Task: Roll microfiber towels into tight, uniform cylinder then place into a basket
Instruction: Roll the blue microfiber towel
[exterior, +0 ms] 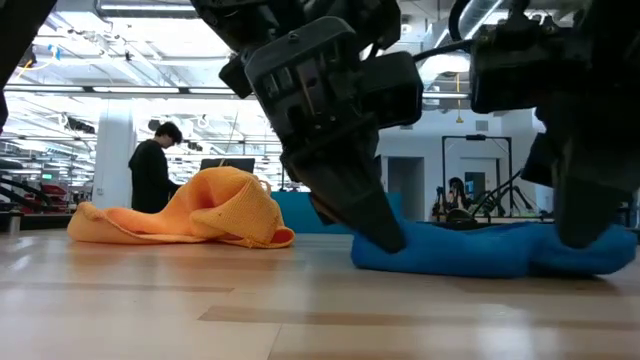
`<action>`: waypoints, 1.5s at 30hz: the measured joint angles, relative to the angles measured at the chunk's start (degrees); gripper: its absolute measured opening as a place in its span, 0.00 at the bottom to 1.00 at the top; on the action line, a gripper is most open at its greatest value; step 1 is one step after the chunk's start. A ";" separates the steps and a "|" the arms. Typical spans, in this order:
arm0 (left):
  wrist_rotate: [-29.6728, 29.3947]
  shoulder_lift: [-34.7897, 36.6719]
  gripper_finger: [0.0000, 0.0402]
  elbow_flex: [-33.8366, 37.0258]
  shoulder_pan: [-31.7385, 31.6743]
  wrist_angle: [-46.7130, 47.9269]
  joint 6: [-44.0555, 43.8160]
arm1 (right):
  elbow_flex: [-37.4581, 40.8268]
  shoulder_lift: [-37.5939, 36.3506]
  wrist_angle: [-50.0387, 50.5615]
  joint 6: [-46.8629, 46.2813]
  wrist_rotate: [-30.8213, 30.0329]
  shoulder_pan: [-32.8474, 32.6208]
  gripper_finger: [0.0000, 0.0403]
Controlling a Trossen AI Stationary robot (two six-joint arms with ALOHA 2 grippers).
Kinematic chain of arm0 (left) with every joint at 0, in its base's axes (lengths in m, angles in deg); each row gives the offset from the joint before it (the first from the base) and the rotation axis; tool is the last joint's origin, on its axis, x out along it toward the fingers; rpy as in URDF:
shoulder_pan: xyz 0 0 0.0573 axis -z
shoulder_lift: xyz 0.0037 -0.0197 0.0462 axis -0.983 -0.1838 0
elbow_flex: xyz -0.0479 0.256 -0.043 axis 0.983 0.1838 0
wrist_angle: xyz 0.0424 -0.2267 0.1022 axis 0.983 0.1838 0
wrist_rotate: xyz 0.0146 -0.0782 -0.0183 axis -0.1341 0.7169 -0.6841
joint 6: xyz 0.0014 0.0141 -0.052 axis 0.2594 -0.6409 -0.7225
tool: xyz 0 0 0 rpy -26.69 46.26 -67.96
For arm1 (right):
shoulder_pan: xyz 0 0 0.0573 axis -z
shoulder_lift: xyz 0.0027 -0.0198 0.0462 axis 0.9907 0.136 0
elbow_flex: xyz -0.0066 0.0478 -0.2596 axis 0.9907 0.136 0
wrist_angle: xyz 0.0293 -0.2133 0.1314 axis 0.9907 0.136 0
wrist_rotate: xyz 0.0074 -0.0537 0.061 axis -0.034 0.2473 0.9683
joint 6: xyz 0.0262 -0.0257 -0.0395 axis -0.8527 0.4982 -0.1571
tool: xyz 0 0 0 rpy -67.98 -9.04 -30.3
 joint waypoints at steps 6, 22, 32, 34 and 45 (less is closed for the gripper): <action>0.13 0.21 0.05 -0.22 0.45 -0.25 -6.40 | 0.00 0.00 -4.35 0.56 4.52 -3.25 0.02; -0.19 0.22 0.05 -0.17 2.01 3.79 -15.70 | -0.34 4.22 -2.83 -9.85 7.53 1.03 0.01; -4.59 0.26 0.08 -0.17 2.13 4.39 -15.37 | -0.26 4.44 -2.70 -9.41 8.30 1.72 0.01; -4.69 0.26 0.11 -0.17 2.10 4.43 -14.05 | -0.26 4.44 -2.68 -9.39 8.23 1.70 0.01; -2.37 0.31 0.30 -0.17 1.97 4.36 -10.66 | -0.16 4.52 -2.76 -7.72 7.82 1.81 0.01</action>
